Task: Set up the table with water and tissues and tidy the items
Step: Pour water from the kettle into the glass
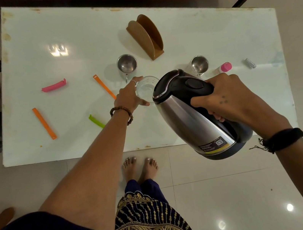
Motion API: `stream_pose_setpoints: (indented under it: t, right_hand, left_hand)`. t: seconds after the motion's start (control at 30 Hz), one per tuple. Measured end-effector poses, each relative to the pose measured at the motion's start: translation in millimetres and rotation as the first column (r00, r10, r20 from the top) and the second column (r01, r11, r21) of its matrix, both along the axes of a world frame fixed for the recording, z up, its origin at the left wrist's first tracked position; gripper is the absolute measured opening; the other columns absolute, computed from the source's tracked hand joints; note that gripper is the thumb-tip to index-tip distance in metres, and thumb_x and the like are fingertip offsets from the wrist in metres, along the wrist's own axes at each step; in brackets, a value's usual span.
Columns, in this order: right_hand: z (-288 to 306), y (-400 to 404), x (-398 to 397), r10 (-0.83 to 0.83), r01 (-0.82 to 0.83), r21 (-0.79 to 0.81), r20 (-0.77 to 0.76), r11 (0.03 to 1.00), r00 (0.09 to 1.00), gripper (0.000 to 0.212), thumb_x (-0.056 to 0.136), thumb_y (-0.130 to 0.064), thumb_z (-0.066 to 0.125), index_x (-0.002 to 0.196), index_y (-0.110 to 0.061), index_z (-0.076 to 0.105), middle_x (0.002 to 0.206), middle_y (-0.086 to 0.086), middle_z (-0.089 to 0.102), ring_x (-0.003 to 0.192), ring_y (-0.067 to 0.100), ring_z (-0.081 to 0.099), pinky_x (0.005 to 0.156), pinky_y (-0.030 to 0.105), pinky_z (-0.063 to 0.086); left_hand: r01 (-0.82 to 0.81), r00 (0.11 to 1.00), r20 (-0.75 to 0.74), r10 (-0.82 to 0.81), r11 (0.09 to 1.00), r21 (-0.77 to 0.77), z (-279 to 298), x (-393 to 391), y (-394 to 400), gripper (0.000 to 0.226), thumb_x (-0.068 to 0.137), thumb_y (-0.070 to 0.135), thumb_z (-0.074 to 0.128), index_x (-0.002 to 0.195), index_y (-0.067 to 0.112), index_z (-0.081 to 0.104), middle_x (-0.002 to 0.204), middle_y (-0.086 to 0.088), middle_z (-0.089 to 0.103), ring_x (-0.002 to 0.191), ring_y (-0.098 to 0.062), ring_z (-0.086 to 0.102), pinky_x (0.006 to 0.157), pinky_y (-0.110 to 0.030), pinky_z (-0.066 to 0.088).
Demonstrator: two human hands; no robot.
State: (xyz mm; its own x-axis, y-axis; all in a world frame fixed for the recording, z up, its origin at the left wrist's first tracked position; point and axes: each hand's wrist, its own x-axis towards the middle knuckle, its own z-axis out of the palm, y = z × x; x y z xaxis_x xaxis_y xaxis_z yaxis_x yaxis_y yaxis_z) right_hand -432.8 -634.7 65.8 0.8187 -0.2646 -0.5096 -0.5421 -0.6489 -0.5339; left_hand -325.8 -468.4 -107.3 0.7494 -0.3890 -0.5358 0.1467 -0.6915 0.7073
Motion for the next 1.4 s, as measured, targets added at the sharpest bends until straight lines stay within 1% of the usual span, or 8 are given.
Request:
stream_pose_setpoints:
  t: [0.1,0.23,0.43,0.6,0.73,1.03,1.17,1.4]
  right_hand:
    - [-1,-1,0,0.011,-0.011,-0.017,-0.004,1.0,1.0,0.02,0.068,-0.025,0.062,0.059,-0.009,0.056,0.048,0.006,0.053,0.035,0.013,0.046,0.042,0.026,0.047]
    - [-2,0,0,0.021,-0.021,-0.015,-0.004,1.0,1.0,0.019,0.069,-0.024,0.063,0.062,-0.008,0.055,0.053,0.007,0.052,0.044,0.02,0.046,0.052,0.031,0.047]
    - [-3,-2,0,0.032,-0.032,-0.001,-0.003,1.0,0.999,0.018,0.07,-0.025,0.063,0.063,-0.011,0.054,0.055,0.008,0.053,0.045,0.021,0.048,0.053,0.033,0.048]
    - [-4,-3,3,0.028,-0.028,0.006,0.004,1.0,1.0,0.021,0.07,-0.025,0.062,0.067,-0.005,0.055,0.057,0.01,0.052,0.049,0.025,0.047,0.055,0.038,0.05]
    - [-5,-1,4,0.044,-0.044,0.012,0.0,0.999,0.999,0.019,0.071,-0.024,0.062,0.061,-0.014,0.049,0.056,0.008,0.05,0.048,0.025,0.046,0.053,0.033,0.044]
    - [-7,-7,3,0.028,-0.027,0.027,-0.021,0.999,0.999,0.023,0.069,-0.026,0.062,0.074,-0.004,0.058,0.057,0.01,0.052,0.048,0.024,0.048,0.055,0.036,0.048]
    - [-6,-6,5,0.045,-0.044,0.014,-0.041,0.999,0.998,0.022,0.069,-0.026,0.061,0.071,-0.004,0.057,0.057,0.011,0.052,0.048,0.024,0.048,0.054,0.035,0.046]
    - [-5,-5,11,0.077,-0.076,0.004,-0.062,0.997,0.995,0.025,0.07,-0.026,0.061,0.075,-0.002,0.057,0.063,0.014,0.052,0.053,0.027,0.048,0.058,0.039,0.049]
  left_hand:
    - [0.001,1.0,0.005,-0.001,1.0,0.002,1,0,0,0.087,0.061,0.011,0.083,0.136,0.023,0.04,0.131,-0.008,0.057,0.123,-0.028,0.052,0.102,-0.045,0.043]
    - [-0.003,1.0,0.003,0.003,1.0,0.007,-1,-1,-1,0.088,0.061,0.009,0.082,0.137,0.024,0.039,0.132,-0.007,0.057,0.123,-0.027,0.052,0.102,-0.044,0.043]
    - [-0.019,1.0,0.002,0.019,1.0,0.006,0,-1,-1,0.087,0.06,0.009,0.083,0.135,0.024,0.041,0.131,-0.007,0.058,0.124,-0.026,0.051,0.102,-0.045,0.043]
    - [-0.025,1.0,0.004,0.025,1.0,0.005,1,-1,-1,0.087,0.06,0.008,0.083,0.135,0.023,0.042,0.13,-0.009,0.058,0.123,-0.026,0.052,0.102,-0.044,0.044]
    - [-0.033,0.999,-0.008,0.033,0.999,-0.004,2,-1,-2,0.086,0.06,0.007,0.083,0.135,0.023,0.042,0.131,-0.01,0.057,0.124,-0.027,0.051,0.102,-0.047,0.044]
    - [-0.03,1.0,-0.001,0.03,0.999,0.012,3,-1,-1,0.086,0.06,0.01,0.083,0.134,0.025,0.042,0.129,-0.007,0.06,0.124,-0.024,0.051,0.102,-0.042,0.043]
    - [-0.026,1.0,-0.01,0.026,1.0,0.004,4,-1,-1,0.086,0.06,0.009,0.083,0.134,0.023,0.042,0.131,-0.006,0.058,0.125,-0.024,0.051,0.103,-0.044,0.043]
    - [-0.028,0.999,-0.015,0.028,1.0,0.012,2,0,0,0.086,0.059,0.01,0.083,0.133,0.025,0.042,0.13,-0.005,0.059,0.124,-0.023,0.052,0.102,-0.041,0.043]
